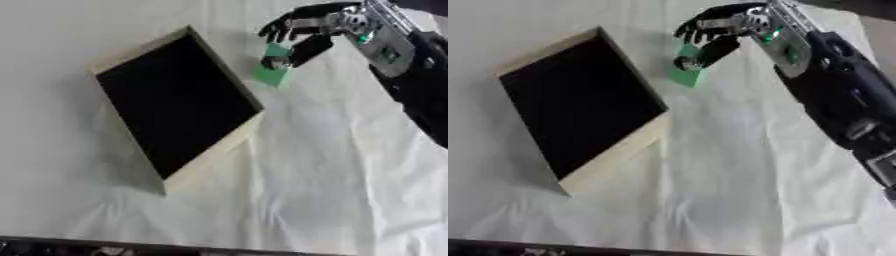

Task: Pick up objects on the table and place them in the box.

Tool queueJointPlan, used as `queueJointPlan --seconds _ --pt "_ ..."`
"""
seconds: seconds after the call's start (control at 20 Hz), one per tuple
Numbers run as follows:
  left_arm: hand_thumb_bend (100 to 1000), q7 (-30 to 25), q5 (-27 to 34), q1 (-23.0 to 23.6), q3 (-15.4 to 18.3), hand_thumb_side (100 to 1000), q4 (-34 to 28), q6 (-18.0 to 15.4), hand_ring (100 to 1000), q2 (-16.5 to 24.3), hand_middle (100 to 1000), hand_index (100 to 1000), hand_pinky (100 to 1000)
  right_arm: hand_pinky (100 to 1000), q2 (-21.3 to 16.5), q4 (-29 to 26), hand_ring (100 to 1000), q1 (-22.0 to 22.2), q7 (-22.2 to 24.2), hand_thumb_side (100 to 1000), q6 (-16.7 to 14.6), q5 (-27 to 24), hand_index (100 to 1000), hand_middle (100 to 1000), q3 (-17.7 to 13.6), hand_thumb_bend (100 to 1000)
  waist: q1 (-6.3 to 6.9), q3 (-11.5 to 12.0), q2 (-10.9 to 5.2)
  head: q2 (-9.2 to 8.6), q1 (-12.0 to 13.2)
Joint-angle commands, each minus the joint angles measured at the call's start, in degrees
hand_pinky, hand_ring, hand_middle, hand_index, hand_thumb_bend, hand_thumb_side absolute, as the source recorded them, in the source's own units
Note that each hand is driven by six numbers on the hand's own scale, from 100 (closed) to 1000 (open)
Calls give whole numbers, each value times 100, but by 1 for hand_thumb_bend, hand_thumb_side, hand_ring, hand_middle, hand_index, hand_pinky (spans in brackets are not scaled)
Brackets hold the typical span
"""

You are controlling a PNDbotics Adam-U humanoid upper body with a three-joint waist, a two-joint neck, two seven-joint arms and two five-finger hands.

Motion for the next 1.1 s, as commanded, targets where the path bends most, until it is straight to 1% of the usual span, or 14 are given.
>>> queueJointPlan --seconds 0.05,0.3,0.4,0.45,0.55,0.6,0.65,0.7,0.75,0.85,0.95,1.1 --pt "100 -23 -9 -46 2 648 -112 -2 679 28 681 773 580 806 -83 79 835 -60 11 739 -38 100 986 793 -76 269 48 -1 -104 36 5" --pt "100 -33 -2 -58 -2 647 -112 -4 679 25 681 773 581 805 -73 131 843 -58 82 700 -101 225 987 800 -68 299 57 -4 -110 31 2" --pt "100 -38 2 -61 -4 647 -112 -2 679 22 681 773 580 783 -61 165 833 -45 105 674 -125 245 980 791 -73 297 62 -4 -111 32 7" --pt "100 -40 4 -62 -4 646 -112 -2 680 23 681 773 581 749 -56 177 818 -42 111 651 -135 238 968 781 -77 285 64 -4 -111 35 9" --pt "100 -43 5 -62 -2 645 -112 -2 680 27 681 773 581 714 -50 183 799 -46 113 603 -145 158 938 760 -89 252 68 -4 -109 46 15" --pt "100 -48 4 -62 -4 646 -112 -2 680 28 681 773 581 709 -50 174 794 -56 106 594 -138 106 932 756 -91 245 69 -6 -108 52 16" --pt "100 -51 3 -62 -4 647 -112 0 681 29 681 772 581 688 -50 156 776 -67 91 576 -125 48 909 730 -94 198 70 -8 -108 59 20" --pt "100 -54 3 -62 -5 648 -112 3 681 30 681 772 581 674 -50 127 764 -81 62 580 -104 -29 894 713 -99 174 71 -11 -107 65 24" --pt "100 -55 2 -62 -4 649 -112 6 681 31 681 772 582 655 -53 94 749 -93 27 563 -76 -104 871 690 -99 149 71 -14 -107 71 28" --pt "100 -58 0 -63 -5 649 -112 11 681 32 681 772 582 621 -61 32 728 -113 -52 539 -8 -227 852 653 -89 118 70 -19 -109 74 31" --pt "100 -59 -2 -62 -4 649 -112 14 682 33 681 772 582 594 -68 -18 711 -124 -132 467 56 -326 834 624 -75 100 71 -21 -112 69 32" --pt "100 -60 -1 -63 -5 649 -112 15 682 29 680 772 582 567 -64 -33 688 -117 -264 410 165 -422 813 601 -60 100 73 -19 -118 60 29"
